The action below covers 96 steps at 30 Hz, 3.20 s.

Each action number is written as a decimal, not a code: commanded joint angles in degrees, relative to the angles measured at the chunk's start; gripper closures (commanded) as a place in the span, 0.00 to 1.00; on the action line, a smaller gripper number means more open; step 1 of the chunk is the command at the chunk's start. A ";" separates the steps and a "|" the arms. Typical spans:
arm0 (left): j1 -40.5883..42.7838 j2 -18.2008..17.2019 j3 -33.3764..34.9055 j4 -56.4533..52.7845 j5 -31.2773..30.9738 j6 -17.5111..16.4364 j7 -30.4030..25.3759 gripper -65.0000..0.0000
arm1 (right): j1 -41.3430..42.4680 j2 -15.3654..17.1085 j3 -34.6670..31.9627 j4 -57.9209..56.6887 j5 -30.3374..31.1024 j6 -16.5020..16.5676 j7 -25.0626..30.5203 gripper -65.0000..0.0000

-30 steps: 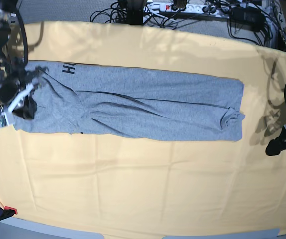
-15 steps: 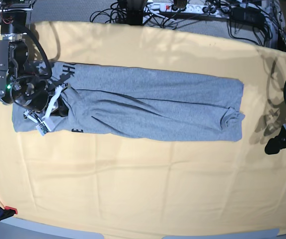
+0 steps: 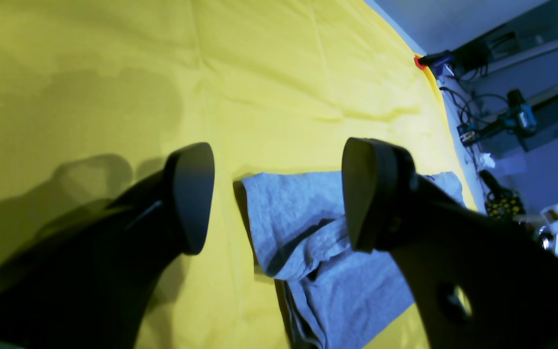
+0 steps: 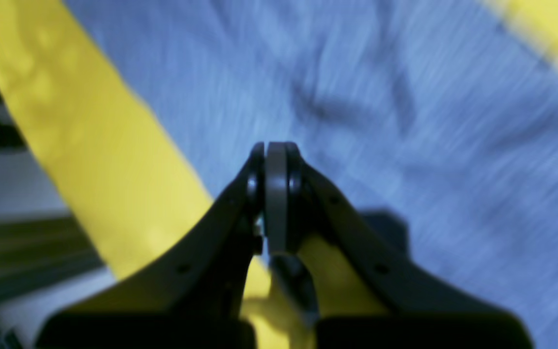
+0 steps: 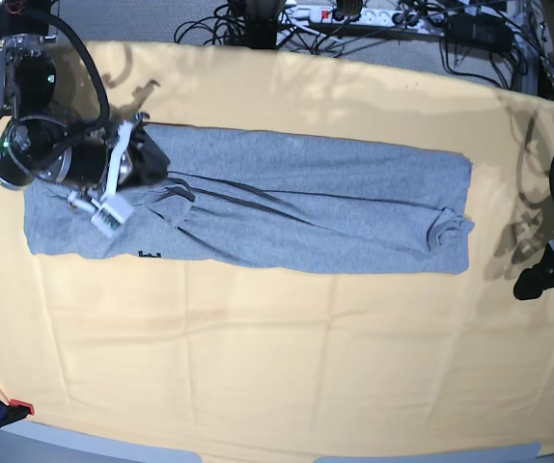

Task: Layout the t-shirt on the table in an organized manner, then fold the t-shirt properly

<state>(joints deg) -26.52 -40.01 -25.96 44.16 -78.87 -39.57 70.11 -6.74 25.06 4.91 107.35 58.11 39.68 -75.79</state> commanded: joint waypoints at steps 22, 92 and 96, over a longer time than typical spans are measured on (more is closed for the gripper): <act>-1.42 -3.82 -2.27 0.81 -1.53 -0.43 0.79 0.35 | -0.70 1.27 15.72 -3.52 -10.60 -0.04 22.49 1.00; 5.09 6.47 16.50 15.15 -6.13 1.86 9.89 0.99 | 0.09 -2.08 15.72 -17.38 -14.67 0.32 22.25 1.00; 5.09 6.38 16.52 15.15 -6.13 1.86 9.89 1.00 | 0.11 -2.05 15.72 -17.38 -14.51 0.32 22.25 1.00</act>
<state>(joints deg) -20.01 -33.04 -9.06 58.46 -83.57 -37.74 80.64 -7.40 22.06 20.36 89.14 43.44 39.72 -53.60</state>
